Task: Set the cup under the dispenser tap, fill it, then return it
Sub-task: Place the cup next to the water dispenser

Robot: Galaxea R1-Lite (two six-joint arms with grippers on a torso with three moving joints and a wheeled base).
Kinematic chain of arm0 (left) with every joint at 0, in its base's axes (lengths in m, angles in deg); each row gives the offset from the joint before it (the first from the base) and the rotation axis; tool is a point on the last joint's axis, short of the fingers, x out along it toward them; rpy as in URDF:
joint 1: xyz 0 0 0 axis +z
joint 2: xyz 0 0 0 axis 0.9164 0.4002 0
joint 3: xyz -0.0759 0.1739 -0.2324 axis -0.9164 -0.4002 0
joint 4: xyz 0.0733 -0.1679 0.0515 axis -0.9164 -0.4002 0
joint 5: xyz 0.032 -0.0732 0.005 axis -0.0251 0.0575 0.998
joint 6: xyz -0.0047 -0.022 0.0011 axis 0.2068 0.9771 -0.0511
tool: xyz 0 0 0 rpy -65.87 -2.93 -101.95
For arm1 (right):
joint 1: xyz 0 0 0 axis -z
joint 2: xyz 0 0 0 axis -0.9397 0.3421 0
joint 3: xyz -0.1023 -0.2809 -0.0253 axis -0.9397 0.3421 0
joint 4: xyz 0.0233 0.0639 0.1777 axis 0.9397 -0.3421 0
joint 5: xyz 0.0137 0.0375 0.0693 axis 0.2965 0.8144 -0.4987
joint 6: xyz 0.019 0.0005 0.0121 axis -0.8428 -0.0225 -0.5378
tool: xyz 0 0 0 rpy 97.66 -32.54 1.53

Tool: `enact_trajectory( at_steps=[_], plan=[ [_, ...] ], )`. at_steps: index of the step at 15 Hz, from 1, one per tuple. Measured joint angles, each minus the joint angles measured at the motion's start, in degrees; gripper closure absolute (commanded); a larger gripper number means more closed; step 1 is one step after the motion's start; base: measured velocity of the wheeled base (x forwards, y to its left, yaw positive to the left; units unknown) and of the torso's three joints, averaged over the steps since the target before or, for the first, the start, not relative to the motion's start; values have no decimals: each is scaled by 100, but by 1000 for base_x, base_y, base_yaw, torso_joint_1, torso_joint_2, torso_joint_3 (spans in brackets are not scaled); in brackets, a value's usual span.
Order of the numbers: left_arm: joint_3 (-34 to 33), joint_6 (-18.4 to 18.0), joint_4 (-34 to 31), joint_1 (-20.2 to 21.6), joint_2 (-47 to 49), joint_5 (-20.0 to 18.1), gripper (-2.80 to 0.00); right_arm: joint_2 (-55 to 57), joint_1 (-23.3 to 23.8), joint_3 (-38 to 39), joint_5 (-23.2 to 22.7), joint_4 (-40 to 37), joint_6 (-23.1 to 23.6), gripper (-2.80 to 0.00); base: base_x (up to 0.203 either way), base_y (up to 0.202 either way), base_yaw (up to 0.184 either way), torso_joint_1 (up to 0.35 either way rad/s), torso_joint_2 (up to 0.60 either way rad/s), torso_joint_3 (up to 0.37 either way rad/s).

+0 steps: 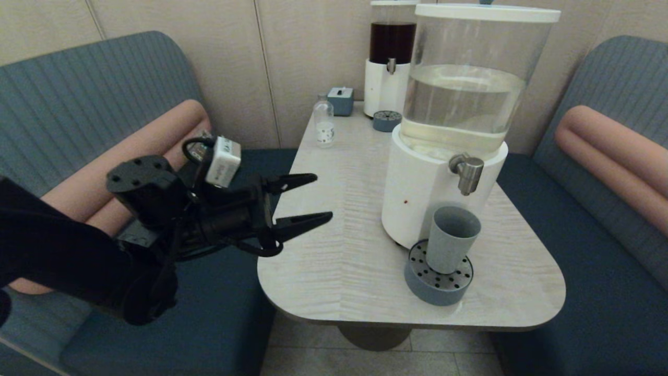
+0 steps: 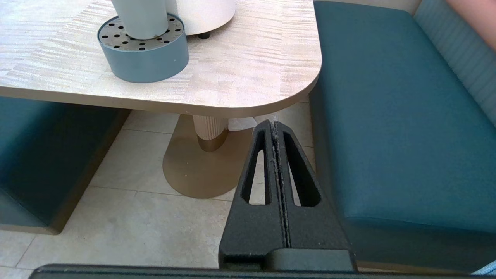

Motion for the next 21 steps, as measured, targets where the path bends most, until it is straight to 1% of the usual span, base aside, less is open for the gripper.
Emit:
enact_trajectory(
  at_steps=[2,4,6,9,12,16,19,21],
  plan=[
    [93,-115,212,-416,518,21,-280,-1,0,0,1,0,4,0,0,0,0,0,0,0],
    [166,-128,268,-851,883,70,-280,0,0,0,2,0,1,0,0,0,0,0,0,0],
    [377,-129,279,-1138,1224,237,-280,-2,2,0,1,-1,4,0,0,0,0,0,0,0],
    [885,-123,263,-1492,1686,418,-280,-2,2,0,0,0,1,0,0,0,0,0,0,0],
    [1407,-119,211,-1647,2098,487,-280,-2,2,0,0,0,1,0,0,0,0,0,0,0],
    [2012,-112,148,-1720,2581,474,-280,-2,0,0,2,0,1,0,0,0,0,0,0,0],
    [2400,-106,-177,-1776,2776,474,-280,-1,0,0,2,0,1,0,0,0,0,0,0,0],
    [2866,-102,-331,-1790,2935,500,-280,-2,0,2,2,0,0,0,0,0,0,0,0,0]
  ],
)
